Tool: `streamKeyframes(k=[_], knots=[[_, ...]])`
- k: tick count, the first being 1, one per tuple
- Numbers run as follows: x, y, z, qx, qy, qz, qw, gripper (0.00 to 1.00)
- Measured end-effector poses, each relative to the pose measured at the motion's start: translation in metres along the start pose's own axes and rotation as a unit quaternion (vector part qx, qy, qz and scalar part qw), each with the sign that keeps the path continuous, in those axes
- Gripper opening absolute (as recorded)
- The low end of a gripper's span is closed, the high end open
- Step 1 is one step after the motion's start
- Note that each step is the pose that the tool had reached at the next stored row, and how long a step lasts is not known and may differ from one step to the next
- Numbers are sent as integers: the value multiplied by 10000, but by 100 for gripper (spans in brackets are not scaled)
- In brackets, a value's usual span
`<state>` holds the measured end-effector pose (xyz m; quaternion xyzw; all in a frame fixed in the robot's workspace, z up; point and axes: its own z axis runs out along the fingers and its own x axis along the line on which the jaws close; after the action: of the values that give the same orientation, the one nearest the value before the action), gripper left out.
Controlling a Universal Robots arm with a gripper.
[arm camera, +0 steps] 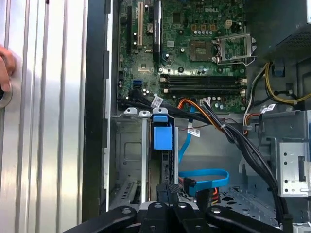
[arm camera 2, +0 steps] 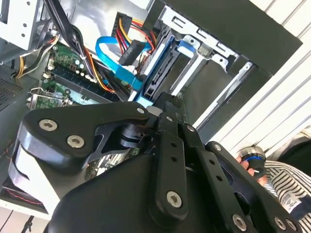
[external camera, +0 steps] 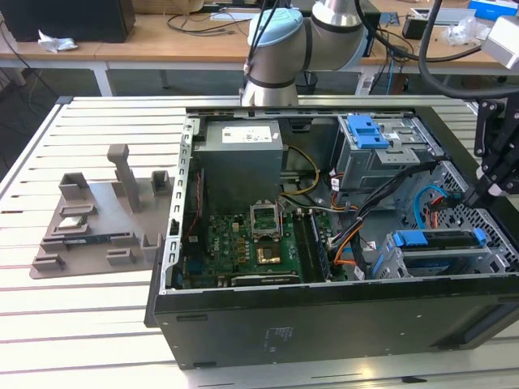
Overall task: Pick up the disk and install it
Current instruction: 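Insert the disk into the insertion slot, then insert the first disk wire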
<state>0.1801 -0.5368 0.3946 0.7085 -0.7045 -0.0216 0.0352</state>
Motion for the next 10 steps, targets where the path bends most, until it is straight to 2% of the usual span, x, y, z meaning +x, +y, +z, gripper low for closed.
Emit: streamKeyframes(k=[10], knots=[[-1,-15,-1,0,0,0,10000,11]])
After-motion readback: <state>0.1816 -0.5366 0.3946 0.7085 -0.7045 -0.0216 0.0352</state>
